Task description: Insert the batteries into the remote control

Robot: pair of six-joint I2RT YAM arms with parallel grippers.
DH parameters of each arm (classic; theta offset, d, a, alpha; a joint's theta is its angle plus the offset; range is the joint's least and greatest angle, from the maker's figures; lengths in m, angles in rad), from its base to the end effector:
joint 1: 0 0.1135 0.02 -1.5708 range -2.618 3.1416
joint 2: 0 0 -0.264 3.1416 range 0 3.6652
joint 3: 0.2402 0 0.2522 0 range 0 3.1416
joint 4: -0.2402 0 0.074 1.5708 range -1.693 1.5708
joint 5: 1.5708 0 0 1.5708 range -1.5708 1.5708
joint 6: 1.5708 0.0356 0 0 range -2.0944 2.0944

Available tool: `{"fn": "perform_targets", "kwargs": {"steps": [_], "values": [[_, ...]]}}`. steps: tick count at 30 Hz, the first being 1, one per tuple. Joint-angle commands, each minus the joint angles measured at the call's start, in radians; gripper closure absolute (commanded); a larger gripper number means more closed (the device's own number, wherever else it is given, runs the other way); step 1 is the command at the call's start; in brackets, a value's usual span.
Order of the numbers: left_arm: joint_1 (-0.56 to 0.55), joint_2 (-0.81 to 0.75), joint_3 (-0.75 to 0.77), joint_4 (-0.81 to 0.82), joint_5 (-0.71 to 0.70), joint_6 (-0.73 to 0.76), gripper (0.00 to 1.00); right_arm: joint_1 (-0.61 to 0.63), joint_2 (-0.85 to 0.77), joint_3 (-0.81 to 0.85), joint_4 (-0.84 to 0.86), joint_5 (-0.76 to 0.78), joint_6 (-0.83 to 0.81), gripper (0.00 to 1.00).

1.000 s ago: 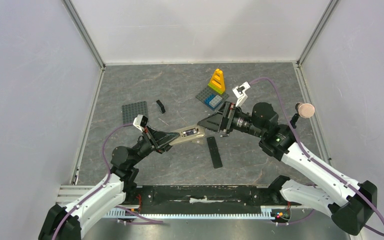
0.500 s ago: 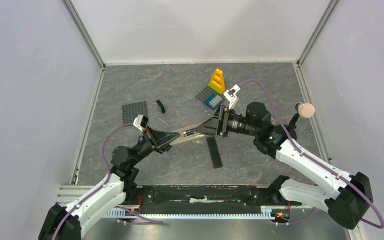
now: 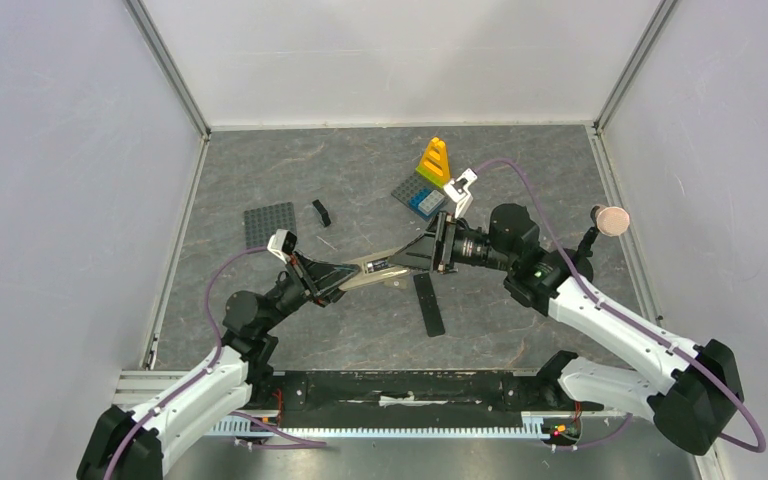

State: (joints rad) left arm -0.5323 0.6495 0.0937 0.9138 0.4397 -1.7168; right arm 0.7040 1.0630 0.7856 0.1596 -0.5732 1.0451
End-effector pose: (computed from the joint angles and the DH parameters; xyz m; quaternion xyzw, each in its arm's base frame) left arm 0.1207 -0.0887 0.2321 -0.1618 0.5615 -0.7770 0.2340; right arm 0.1757 0.1745 0.3226 -0.0634 0.7385 0.6244 0.2465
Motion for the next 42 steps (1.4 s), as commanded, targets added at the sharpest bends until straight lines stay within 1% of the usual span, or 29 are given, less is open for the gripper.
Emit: {"fn": "perform_targets", "kwargs": {"steps": [1, 9, 13, 17, 21, 27, 30, 33, 35, 39, 42], "values": [[0.0, -0.003, 0.029, 0.066, 0.006, 0.012, 0.98, 0.004, 0.017, -0.008, 0.007, -0.015, -0.017, 0.42], [0.0, 0.008, 0.04, 0.086, 0.027, 0.025, 0.98, 0.011, 0.034, -0.013, -0.012, 0.0, -0.038, 0.49], [0.0, 0.012, 0.043, 0.098, 0.028, 0.028, 0.98, 0.015, 0.041, -0.014, -0.021, 0.004, -0.048, 0.57], [0.0, 0.013, 0.042, 0.116, 0.012, 0.032, 0.98, 0.027, 0.054, -0.013, -0.034, 0.007, -0.062, 0.61], [0.0, 0.014, 0.047, 0.136, -0.009, 0.038, 0.98, 0.035, 0.063, -0.013, -0.037, 0.007, -0.066, 0.63], [0.0, 0.019, 0.051, 0.149, -0.024, 0.043, 0.98, 0.044, 0.063, -0.013, -0.039, 0.012, -0.065, 0.62], [0.0, 0.016, 0.045, 0.146, -0.028, 0.043, 0.98, 0.045, 0.048, -0.015, -0.041, 0.022, -0.065, 0.59], [0.0, 0.013, 0.038, 0.134, -0.033, 0.046, 0.98, 0.043, 0.035, -0.01, -0.044, 0.026, -0.06, 0.54], [0.0, 0.007, 0.033, 0.123, -0.037, 0.049, 0.98, 0.042, 0.029, -0.001, -0.051, 0.031, -0.061, 0.49], [0.0, -0.013, 0.029, 0.074, -0.048, 0.063, 0.98, 0.043, 0.017, 0.022, -0.077, 0.049, -0.072, 0.36], [0.0, -0.029, 0.029, 0.037, -0.052, 0.075, 0.98, 0.043, 0.012, 0.032, -0.08, 0.055, -0.076, 0.3]]}}
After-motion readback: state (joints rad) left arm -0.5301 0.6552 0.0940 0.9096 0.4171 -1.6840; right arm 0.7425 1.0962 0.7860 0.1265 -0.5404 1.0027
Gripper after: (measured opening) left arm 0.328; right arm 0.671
